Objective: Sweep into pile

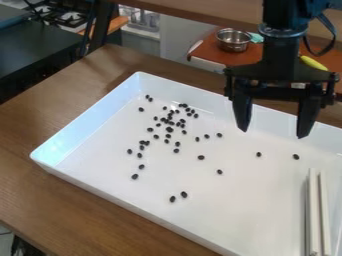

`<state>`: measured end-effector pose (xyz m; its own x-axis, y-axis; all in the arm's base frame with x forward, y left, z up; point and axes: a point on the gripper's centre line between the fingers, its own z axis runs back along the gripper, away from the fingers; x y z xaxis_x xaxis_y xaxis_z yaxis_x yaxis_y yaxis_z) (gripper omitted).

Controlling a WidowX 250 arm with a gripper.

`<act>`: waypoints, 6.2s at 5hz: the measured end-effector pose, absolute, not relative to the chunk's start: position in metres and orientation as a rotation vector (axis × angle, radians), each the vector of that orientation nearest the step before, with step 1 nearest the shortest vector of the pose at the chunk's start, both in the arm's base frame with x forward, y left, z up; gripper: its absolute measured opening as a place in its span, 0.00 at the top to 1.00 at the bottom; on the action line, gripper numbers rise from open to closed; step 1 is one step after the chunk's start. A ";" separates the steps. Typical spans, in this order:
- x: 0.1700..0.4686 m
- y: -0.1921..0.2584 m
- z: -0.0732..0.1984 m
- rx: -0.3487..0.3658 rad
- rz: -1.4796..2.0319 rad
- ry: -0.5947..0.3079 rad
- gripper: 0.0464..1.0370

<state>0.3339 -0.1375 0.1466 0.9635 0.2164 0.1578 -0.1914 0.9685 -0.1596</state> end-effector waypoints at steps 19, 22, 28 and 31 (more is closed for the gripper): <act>0.355 -0.206 0.056 -0.216 0.428 -0.228 0.51; 0.362 -0.196 0.061 -0.278 0.448 -0.165 0.70; 0.376 0.027 0.096 -0.400 0.105 -0.304 0.70; 0.387 -0.099 0.148 -0.535 0.156 -0.257 0.70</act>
<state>0.3867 -0.0992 0.1478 0.9563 0.2128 0.2006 -0.0796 0.8495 -0.5215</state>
